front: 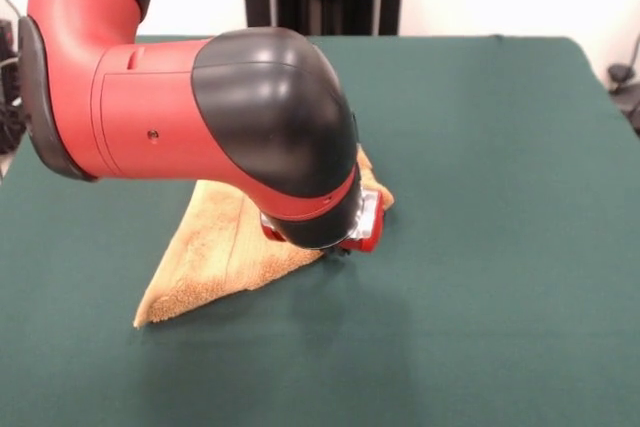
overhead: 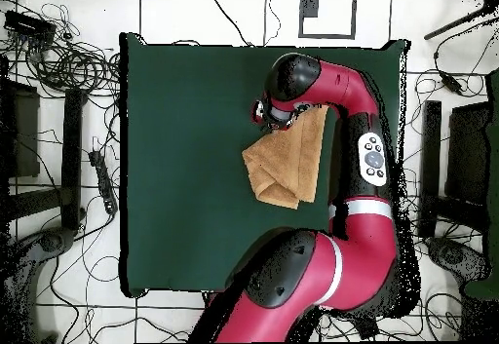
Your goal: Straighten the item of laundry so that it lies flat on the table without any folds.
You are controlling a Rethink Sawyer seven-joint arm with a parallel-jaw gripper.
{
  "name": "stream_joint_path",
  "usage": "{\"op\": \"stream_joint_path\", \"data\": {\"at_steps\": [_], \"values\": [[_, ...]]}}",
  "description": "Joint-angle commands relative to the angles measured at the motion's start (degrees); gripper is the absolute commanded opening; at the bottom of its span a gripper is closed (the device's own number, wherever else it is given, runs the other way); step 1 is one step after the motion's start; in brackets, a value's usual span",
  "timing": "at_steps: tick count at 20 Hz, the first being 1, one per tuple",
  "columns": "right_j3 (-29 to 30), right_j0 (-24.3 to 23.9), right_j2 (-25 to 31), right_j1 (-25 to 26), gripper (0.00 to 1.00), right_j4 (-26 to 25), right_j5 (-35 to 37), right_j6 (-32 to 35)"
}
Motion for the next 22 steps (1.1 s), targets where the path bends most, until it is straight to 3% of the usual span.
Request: {"op": "stream_joint_path", "data": {"at_steps": [1,4,10,14,18,22], "values": [[4.90,0.52,3.45,2.45,0.00,1.51,0.38,-10.43],[4.62,1.31,3.04,4.11,0.00,-0.66,-6.38,-11.13],[-11.14,4.42,5.87,17.71,0.00,-6.19,-2.31,-19.99],[-19.53,5.15,10.03,25.97,0.00,-9.41,-5.79,-23.78],[-24.06,6.18,12.33,29.60,0.00,-14.53,-9.82,-27.28],[-26.00,6.80,13.05,31.44,0.00,-17.06,-13.43,-25.48]]}}
